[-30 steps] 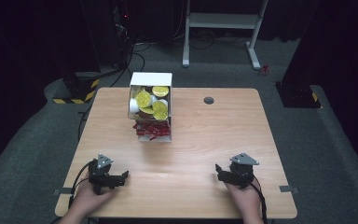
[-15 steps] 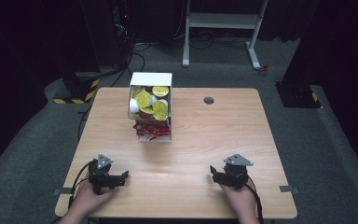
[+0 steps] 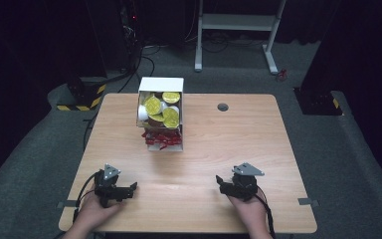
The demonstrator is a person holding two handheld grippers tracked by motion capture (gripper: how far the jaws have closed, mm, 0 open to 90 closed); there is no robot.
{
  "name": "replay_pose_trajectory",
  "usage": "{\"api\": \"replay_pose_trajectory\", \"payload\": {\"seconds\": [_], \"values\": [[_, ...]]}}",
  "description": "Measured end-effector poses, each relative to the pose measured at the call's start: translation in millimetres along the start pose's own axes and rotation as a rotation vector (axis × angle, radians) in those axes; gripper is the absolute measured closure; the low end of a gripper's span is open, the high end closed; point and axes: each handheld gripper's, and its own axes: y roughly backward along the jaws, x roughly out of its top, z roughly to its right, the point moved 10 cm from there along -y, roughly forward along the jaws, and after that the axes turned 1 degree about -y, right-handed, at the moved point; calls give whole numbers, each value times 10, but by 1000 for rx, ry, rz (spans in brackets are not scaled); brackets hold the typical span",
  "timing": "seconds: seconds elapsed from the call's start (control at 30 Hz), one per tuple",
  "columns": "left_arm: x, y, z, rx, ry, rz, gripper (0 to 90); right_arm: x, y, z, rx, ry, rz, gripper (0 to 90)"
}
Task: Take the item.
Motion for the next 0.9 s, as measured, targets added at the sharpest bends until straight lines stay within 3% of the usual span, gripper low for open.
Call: {"api": "replay_pose_trajectory", "payload": {"seconds": [0.17, 0.4, 0.9], "values": [[0, 0, 0, 0, 0, 0, 6, 110, 24, -79, 12, 10, 3, 223], [0, 0, 0, 0, 0, 0, 6, 220, 37, -87, 13, 15, 18, 228], [0, 0, 0, 0, 0, 0, 6, 348, 49, -188, 23, 21, 18, 244]]}}
